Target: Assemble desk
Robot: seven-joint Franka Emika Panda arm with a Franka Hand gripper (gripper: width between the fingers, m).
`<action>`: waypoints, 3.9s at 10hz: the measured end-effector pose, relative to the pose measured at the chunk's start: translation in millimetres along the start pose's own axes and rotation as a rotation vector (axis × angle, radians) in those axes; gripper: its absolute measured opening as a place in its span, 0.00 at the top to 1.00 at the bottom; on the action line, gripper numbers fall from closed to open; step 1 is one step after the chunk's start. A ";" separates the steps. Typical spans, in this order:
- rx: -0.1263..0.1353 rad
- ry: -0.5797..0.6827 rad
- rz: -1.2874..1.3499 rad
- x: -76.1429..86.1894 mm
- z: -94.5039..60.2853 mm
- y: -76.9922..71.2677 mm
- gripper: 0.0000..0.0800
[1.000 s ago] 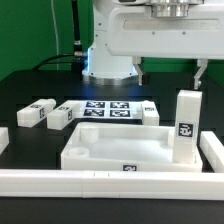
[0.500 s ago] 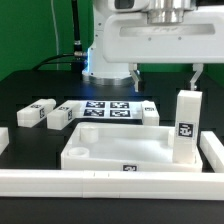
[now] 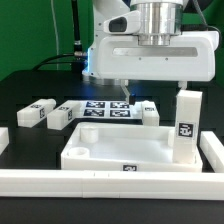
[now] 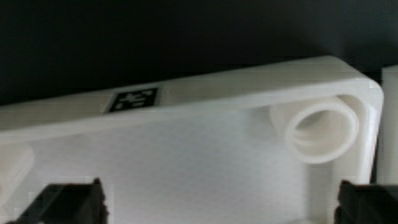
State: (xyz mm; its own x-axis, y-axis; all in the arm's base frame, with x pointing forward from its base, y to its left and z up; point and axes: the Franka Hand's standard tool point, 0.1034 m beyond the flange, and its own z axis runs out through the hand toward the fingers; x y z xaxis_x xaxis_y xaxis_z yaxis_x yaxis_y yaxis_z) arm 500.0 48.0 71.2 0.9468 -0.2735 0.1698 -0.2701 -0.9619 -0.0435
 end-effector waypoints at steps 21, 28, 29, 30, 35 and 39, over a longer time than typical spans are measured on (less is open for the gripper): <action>-0.126 -0.764 -0.171 -52.3 14.4 17.5 0.19; -0.179 -1.015 -0.143 -60.3 19.6 28.7 0.19; -0.179 -1.016 -0.143 -60.4 19.7 28.8 0.19; -0.177 -1.016 -0.138 -61.1 20.0 28.4 0.19; -0.124 -1.018 -0.071 -67.4 23.0 17.4 0.19; -0.103 -1.008 -0.100 -68.8 27.4 16.1 0.19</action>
Offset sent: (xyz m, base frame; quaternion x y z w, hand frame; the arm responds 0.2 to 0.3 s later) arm -0.0151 0.0003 -0.0013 0.0242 -0.1142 -0.0003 0.9932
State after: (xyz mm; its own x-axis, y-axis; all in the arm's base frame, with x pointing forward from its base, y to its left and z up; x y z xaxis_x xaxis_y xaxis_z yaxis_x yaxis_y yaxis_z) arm 435.3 51.2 31.8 0.6595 -0.1144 -0.7429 -0.1505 -0.9884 0.0185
